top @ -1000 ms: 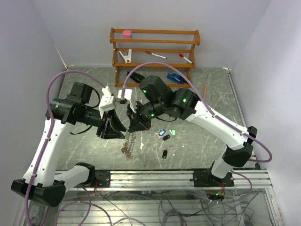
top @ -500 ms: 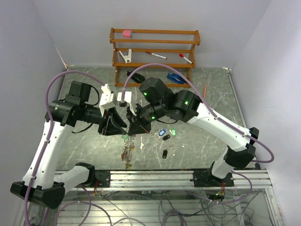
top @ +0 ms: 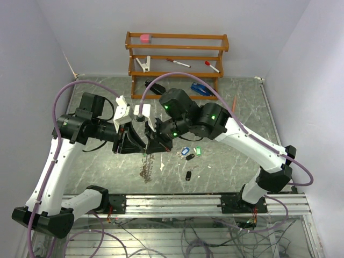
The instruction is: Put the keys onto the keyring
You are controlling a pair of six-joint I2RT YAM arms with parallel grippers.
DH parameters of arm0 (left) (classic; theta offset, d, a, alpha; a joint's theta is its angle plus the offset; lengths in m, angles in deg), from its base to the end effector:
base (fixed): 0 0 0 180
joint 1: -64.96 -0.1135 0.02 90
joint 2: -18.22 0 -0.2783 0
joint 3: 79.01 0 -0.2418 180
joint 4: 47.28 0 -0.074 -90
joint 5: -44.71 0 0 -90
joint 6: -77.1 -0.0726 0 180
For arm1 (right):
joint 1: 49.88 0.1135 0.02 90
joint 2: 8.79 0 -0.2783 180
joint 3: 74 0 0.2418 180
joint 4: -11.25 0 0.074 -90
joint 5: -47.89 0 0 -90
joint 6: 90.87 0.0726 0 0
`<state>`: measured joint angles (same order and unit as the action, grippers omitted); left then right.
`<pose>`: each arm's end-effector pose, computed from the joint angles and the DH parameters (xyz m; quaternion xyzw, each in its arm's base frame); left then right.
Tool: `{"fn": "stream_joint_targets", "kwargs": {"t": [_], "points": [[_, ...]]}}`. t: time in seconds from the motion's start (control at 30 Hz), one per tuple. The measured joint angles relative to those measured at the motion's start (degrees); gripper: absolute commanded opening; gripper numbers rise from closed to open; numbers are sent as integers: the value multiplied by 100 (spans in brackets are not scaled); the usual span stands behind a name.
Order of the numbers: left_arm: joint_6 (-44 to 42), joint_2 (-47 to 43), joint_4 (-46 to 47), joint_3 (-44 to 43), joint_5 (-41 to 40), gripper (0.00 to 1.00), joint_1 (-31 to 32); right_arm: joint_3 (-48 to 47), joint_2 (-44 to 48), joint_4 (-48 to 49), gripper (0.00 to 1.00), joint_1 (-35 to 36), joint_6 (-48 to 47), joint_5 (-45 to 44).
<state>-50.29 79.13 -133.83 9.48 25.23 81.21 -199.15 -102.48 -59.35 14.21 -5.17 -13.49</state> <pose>0.1228 -0.1071 0.3984 0.5031 0.6205 -0.4988 0.3363 0.1221 0.3309 0.4305 -0.5796 0.6642 0.4009 0.2495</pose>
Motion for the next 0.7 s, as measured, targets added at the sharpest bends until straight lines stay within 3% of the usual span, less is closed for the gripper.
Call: {"fn": "stream_joint_targets", "kwargs": {"t": [0.7], "points": [[-116,-92,-92,87,177,33,155,-975,-398,-1102,0,26,-350,332]]}}
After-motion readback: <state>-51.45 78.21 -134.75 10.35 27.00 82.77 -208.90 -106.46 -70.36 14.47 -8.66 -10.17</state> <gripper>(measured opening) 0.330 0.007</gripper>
